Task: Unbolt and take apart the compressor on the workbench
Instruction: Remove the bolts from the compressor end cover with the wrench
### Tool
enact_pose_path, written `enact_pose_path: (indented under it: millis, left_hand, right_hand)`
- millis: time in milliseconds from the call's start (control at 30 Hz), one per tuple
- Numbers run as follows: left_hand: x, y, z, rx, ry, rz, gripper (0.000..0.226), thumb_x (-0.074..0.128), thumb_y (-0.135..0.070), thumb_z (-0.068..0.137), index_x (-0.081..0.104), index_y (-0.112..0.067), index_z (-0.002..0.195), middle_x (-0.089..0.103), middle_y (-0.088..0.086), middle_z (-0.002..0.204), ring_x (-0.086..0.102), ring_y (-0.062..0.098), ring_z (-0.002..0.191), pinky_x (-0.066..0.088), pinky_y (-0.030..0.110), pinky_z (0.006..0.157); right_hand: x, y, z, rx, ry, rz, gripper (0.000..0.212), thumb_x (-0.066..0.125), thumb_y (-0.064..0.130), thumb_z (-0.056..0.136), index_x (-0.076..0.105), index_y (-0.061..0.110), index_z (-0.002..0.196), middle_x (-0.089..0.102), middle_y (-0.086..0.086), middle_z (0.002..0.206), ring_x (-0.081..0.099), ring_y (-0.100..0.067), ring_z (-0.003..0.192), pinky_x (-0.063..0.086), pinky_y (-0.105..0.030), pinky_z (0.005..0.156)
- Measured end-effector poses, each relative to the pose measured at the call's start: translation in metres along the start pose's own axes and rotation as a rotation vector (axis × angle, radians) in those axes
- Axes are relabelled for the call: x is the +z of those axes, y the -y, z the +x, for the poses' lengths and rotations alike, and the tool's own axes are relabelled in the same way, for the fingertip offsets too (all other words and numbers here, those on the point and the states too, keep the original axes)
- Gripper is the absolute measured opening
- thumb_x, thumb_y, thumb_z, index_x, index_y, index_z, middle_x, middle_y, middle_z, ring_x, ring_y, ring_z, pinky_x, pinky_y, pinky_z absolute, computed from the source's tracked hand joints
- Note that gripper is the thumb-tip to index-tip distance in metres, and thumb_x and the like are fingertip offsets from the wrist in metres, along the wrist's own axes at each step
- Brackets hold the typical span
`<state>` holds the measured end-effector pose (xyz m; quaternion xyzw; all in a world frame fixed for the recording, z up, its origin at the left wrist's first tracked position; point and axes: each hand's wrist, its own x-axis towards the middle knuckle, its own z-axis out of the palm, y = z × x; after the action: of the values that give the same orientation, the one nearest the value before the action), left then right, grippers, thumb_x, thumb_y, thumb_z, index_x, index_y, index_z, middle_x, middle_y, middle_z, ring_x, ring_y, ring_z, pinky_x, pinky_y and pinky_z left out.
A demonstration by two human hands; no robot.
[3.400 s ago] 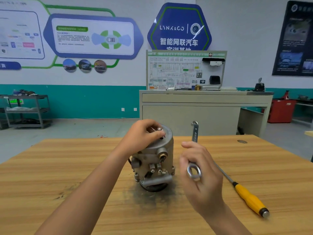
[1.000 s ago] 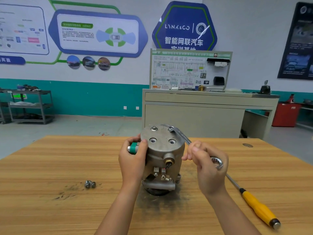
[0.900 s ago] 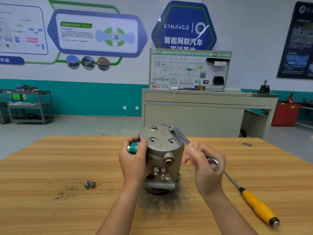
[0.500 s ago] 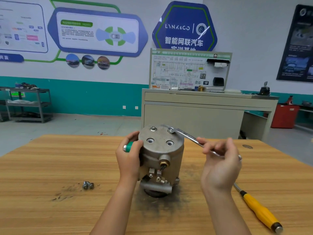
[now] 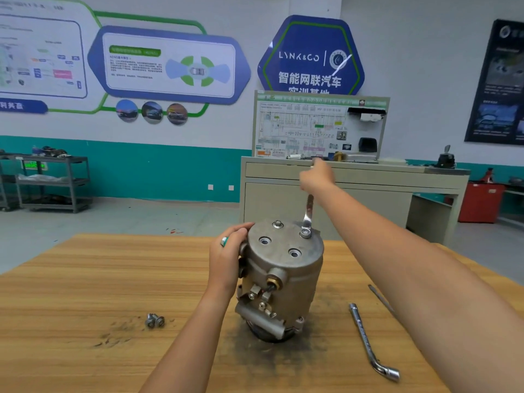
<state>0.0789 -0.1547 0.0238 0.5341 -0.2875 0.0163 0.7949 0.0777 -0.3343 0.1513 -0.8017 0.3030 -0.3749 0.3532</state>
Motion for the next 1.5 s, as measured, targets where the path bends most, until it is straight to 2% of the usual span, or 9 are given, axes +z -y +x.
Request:
enact_pose_path:
  millis: [200,333,500,733,933,1033,1133,1300,1500]
  left_hand:
    - [0.008,-0.001,0.0,0.058,-0.04,0.03,0.021,0.051,-0.004,0.087,0.065,-0.011,0.073,0.064,-0.003,0.064,0.057,0.006,0.062,0.043,0.016,0.053]
    - [0.005,0.006,0.003,0.154,-0.169,0.144,0.034,0.044,0.006,0.088,0.047,-0.013,0.06,0.044,-0.007,0.048,0.037,0.003,0.048,0.03,0.013,0.04]
    - [0.004,0.014,-0.005,0.27,-0.139,0.108,0.026,0.039,-0.029,0.078,0.058,-0.012,0.083,0.065,-0.012,0.069,0.058,0.012,0.065,0.041,0.008,0.048]
    - [-0.013,0.006,0.001,-0.027,-0.121,-0.041,0.025,0.049,-0.023,0.067,0.072,-0.023,0.077,0.069,-0.011,0.066,0.058,0.003,0.054,0.036,0.014,0.035]
    - [-0.018,0.006,0.001,-0.05,-0.123,-0.02,0.03,0.048,-0.028,0.064,0.071,-0.024,0.082,0.07,-0.007,0.075,0.056,0.014,0.07,0.038,0.013,0.039]
    - [-0.016,0.004,0.0,-0.035,-0.101,0.019,0.023,0.05,-0.022,0.074,0.07,-0.024,0.083,0.07,-0.011,0.078,0.059,0.011,0.076,0.04,0.014,0.043]
    - [-0.008,0.004,0.001,-0.025,-0.086,0.044,0.031,0.044,-0.005,0.085,0.069,-0.023,0.082,0.069,-0.015,0.072,0.058,0.008,0.072,0.038,0.012,0.039]
    - [0.006,0.002,0.004,-0.018,-0.026,0.058,0.025,0.049,-0.009,0.083,0.071,-0.022,0.083,0.068,-0.008,0.073,0.058,0.011,0.074,0.039,0.014,0.045]
    - [0.011,-0.002,0.004,0.052,-0.053,0.114,0.022,0.046,-0.003,0.088,0.056,-0.014,0.073,0.056,-0.007,0.055,0.049,0.01,0.06,0.037,0.019,0.046]
  right_hand:
    - [0.051,0.044,-0.083,-0.665,0.36,-0.152,0.029,0.046,0.007,0.091,0.067,0.01,0.11,0.065,-0.009,0.11,0.057,-0.024,0.096,0.044,-0.031,0.081]
    - [0.046,0.035,-0.139,-0.865,0.261,-0.069,0.032,0.041,0.01,0.094,0.06,0.009,0.121,0.063,-0.01,0.113,0.057,-0.026,0.105,0.045,-0.039,0.087]
    - [0.028,-0.004,-0.22,-1.131,0.027,0.301,0.048,0.039,0.038,0.096,0.07,0.002,0.098,0.066,-0.007,0.074,0.06,-0.019,0.07,0.045,-0.03,0.069]
    - [-0.034,-0.08,-0.23,-0.833,-0.294,0.599,0.031,0.042,0.037,0.096,0.066,0.021,0.085,0.065,0.011,0.087,0.061,-0.001,0.085,0.046,-0.016,0.078]
    - [-0.076,-0.095,-0.131,-0.523,-0.61,0.284,0.035,0.039,0.021,0.096,0.066,0.0,0.09,0.056,-0.005,0.095,0.051,0.005,0.081,0.038,-0.008,0.071]
    - [-0.066,-0.079,-0.058,-0.26,-0.381,-0.111,0.038,0.032,0.024,0.1,0.06,0.0,0.095,0.048,-0.013,0.111,0.044,-0.018,0.074,0.033,-0.03,0.065]
    - [-0.037,-0.044,-0.013,-0.169,-0.005,-0.347,0.049,0.025,0.035,0.1,0.049,-0.001,0.121,0.037,-0.018,0.135,0.049,-0.032,0.107,0.038,-0.039,0.087]
    - [0.033,0.023,-0.014,-0.152,0.423,-0.289,0.081,0.027,0.054,0.095,-0.01,0.002,0.145,-0.018,-0.011,0.153,-0.005,-0.028,0.142,0.003,-0.04,0.114]
    - [0.057,0.061,-0.114,-0.661,0.362,-0.565,0.066,0.033,0.05,0.096,0.02,0.008,0.145,0.029,-0.017,0.143,0.038,-0.035,0.126,0.037,-0.044,0.099]
